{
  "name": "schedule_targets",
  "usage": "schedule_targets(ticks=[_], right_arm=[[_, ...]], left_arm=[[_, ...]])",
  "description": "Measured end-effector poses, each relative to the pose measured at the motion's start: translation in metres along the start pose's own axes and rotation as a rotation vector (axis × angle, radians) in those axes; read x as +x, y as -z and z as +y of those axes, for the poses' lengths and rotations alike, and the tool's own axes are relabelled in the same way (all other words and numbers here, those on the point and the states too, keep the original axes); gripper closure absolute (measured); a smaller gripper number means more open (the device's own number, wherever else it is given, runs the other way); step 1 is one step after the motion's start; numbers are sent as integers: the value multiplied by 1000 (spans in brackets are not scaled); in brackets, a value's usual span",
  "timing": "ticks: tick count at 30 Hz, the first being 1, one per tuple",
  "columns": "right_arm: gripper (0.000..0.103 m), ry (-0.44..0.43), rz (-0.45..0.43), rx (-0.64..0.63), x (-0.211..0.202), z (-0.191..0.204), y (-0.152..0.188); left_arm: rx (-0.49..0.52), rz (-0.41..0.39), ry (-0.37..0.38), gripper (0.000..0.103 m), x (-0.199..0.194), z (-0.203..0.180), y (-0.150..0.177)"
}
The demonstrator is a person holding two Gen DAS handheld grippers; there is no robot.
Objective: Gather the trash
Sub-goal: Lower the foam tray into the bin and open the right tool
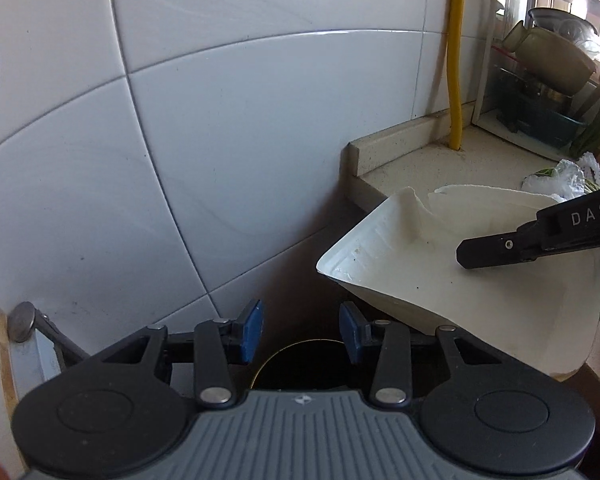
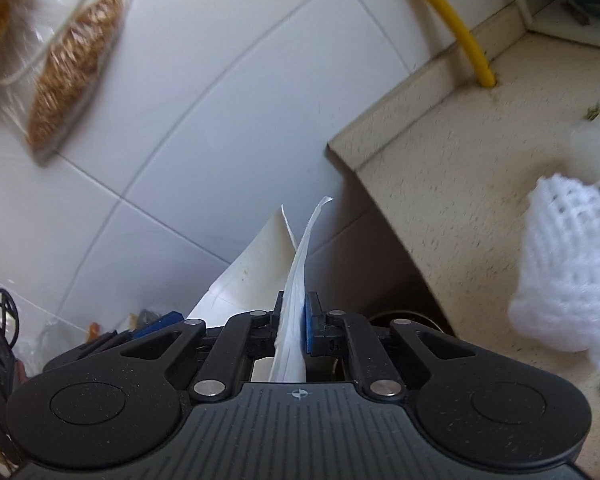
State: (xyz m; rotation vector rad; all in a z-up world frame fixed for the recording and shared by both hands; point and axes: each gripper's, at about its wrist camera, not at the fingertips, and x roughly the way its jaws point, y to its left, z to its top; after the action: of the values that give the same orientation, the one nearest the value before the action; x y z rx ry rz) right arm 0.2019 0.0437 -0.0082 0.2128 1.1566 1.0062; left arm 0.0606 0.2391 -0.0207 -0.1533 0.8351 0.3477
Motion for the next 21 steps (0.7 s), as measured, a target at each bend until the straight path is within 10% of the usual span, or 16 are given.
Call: schedule_targets(ticks=[21], right_arm=[[91, 164, 126, -15, 55, 2, 4]], left_arm=[[24, 181, -4, 58, 41, 4, 4]])
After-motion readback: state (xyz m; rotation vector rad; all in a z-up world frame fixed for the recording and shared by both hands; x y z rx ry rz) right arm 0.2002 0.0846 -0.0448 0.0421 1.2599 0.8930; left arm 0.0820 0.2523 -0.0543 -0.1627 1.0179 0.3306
